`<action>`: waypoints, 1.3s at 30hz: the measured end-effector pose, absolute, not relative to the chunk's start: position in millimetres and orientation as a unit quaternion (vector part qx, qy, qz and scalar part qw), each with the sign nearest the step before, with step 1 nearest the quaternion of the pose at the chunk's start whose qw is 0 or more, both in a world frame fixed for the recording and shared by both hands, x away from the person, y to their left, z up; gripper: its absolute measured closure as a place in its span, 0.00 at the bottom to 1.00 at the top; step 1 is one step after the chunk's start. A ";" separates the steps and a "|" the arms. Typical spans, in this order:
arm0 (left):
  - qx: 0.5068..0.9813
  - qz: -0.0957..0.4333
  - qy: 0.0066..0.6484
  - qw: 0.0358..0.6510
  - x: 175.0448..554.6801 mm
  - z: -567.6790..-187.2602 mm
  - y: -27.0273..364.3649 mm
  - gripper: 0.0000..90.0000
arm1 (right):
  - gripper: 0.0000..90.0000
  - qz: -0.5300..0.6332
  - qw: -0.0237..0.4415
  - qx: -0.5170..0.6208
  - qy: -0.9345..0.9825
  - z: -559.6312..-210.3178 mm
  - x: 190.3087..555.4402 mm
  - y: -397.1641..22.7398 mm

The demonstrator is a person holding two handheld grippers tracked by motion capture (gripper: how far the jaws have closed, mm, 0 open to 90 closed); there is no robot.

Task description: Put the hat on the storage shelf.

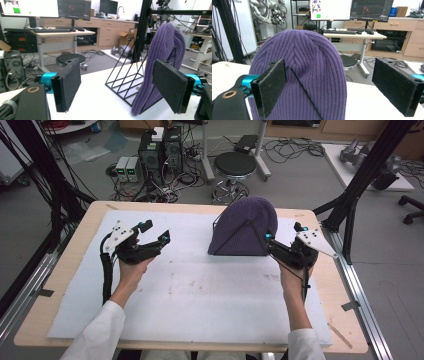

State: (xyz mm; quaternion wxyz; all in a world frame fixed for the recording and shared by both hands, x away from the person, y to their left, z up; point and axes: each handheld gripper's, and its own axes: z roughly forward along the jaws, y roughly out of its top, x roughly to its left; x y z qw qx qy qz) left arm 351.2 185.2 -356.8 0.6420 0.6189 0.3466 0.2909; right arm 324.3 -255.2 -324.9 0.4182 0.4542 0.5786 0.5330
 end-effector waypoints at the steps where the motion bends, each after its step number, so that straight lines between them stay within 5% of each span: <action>1: 0.618 0.293 0.348 0.641 349.2 -357.0 188.4 0.26 | 0.13 0.533 0.416 0.455 0.580 -325.3 323.4 -255.6; 39: 0.604 0.331 0.383 0.616 283.0 -383.2 272.4 0.25 | 0.13 0.522 0.378 0.495 0.583 -365.3 284.0 -278.5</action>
